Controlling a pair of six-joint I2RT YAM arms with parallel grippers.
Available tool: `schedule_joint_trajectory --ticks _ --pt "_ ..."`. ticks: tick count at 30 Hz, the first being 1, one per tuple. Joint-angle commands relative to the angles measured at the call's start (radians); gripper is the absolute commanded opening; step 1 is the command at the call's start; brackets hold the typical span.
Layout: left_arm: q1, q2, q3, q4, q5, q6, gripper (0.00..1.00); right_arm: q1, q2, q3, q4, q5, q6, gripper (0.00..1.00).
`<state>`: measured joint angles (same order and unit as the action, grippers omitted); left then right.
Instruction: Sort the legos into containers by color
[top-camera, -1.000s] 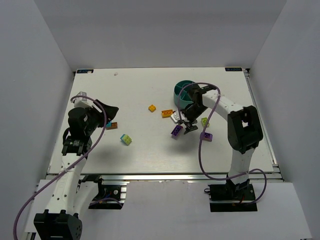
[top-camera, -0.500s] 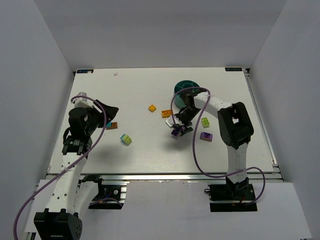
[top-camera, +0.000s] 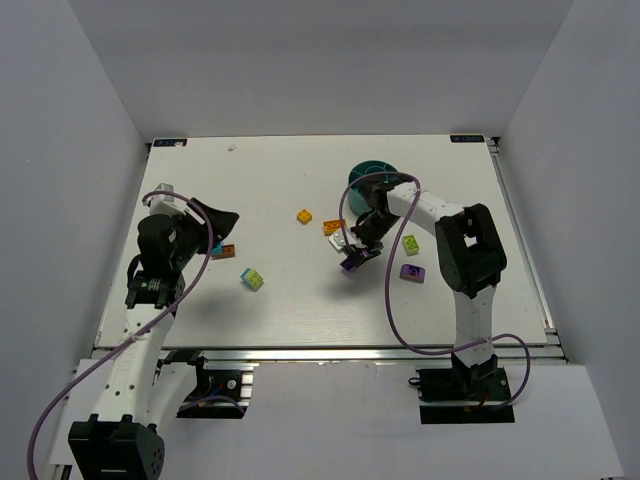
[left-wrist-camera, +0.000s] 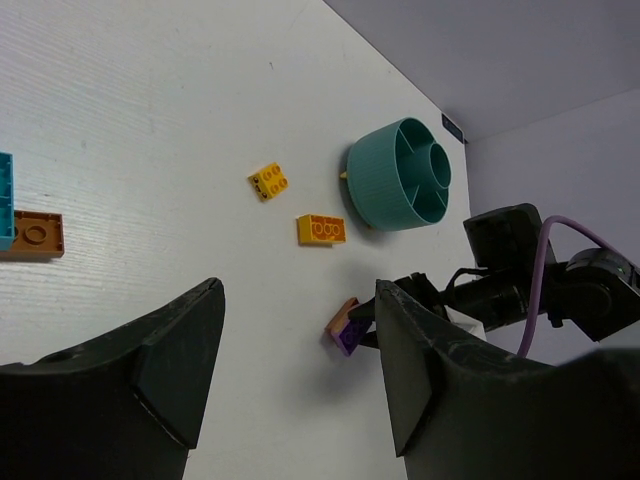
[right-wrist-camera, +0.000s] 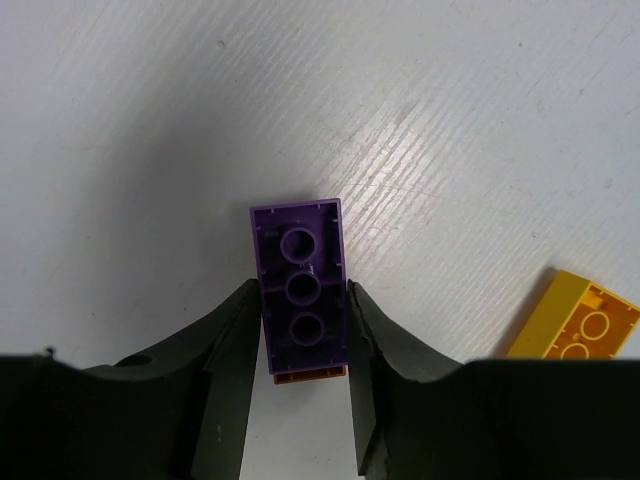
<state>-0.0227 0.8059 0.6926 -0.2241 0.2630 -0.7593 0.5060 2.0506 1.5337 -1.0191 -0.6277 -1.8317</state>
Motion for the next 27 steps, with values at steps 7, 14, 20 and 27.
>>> schedule_joint_trajectory --ticks 7,14,20,27 --pt "-0.107 0.042 -0.024 0.144 0.061 -0.006 0.71 -0.001 -0.070 0.085 0.017 -0.245 0.470 0.00" --pt "-0.284 0.121 -0.019 0.302 0.016 -0.014 0.71 -0.032 -0.190 0.002 0.432 -0.354 1.206 0.00" --pt "-0.338 0.141 -0.033 0.462 0.016 -0.009 0.71 -0.125 -0.211 -0.033 0.761 -0.340 1.774 0.00" --pt "-0.364 0.217 -0.061 0.704 0.061 -0.043 0.72 -0.155 -0.245 -0.070 1.040 -0.374 2.245 0.00"
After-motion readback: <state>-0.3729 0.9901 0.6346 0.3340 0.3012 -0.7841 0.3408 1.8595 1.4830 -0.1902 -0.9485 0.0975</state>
